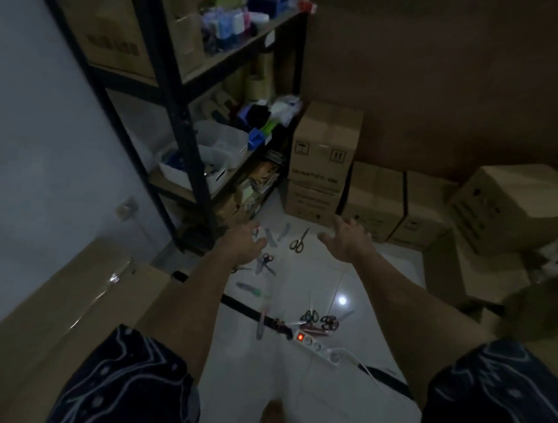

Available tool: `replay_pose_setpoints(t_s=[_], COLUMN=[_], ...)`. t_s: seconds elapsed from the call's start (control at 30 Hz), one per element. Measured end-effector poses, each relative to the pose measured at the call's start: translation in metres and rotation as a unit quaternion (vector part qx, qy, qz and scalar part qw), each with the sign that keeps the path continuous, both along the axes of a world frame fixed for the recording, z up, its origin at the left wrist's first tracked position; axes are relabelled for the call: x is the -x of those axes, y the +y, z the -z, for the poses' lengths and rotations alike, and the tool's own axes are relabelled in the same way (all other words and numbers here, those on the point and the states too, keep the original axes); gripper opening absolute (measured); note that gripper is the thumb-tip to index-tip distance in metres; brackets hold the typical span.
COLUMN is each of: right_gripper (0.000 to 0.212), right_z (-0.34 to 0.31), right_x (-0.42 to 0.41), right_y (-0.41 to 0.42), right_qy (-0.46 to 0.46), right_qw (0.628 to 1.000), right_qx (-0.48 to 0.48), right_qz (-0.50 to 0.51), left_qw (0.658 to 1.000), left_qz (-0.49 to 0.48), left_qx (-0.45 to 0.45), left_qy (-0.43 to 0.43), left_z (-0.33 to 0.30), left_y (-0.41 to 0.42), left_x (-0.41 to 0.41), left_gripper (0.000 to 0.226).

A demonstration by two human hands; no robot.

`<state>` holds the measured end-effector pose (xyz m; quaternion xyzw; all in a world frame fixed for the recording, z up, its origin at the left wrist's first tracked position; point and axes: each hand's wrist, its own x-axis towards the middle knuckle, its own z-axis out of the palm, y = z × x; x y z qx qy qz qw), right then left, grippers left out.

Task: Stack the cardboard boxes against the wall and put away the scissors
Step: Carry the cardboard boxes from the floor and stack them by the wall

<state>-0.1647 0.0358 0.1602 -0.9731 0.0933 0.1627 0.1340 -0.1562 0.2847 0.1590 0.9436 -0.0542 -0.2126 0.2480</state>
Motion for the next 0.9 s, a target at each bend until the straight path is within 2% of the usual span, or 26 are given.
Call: replay_pose_setpoints(t_s=[0.2,0.37,0.5,0.57,0.67,0.77,0.9], right_gripper=[0.071,0.071,0.069,0.07,0.071,0.071,0.073], right_z=[-0.012,0.006,0.023,0.034,0.048,0.059,0.09], right_x=[-0.112,-0.222,-0.329,-0.392,-0.488,-0.564,-0.657], right_y=[-0.069,-0.131,-0.185,-0.215,-0.254,-0.285,-0.313], right_qy=[0.012,0.028,0.018,0.019,0.036,0.035,0.051], right_qw=[0.999,0.999,1.0,1.0,0.998,0.995,0.992], right_qx=[-0.003,-0.008,-0.016,-0.017,-0.018,-0.003,-0.015], right_qz=[0.029,0.018,0.012,-0.012,-0.058,-0.092,-0.113], left_qw=[0.999,0.996,0.995,0.99,0.98,0.967,0.917], left_qz=[-0.022,-0.032,-0.055,-0.104,-0.166,-0.183,-0.301], left_qx=[0.039,0.056,0.073,0.087,0.092,0.161,0.22], left_qy=[0.027,0.059,0.038,0.033,0.056,0.079,0.139], left_z=[0.01,0.017,0.035,0.053,0.078,0.096,0.128], left_y=[-0.066,-0.126,-0.18,-0.215,-0.273,-0.324,-0.372], left_x=[-0.098,-0.187,-0.274,-0.321,-0.397,-0.457,-0.538], left_gripper=[0.059,0.061,0.044,0.044,0.045,0.042,0.062])
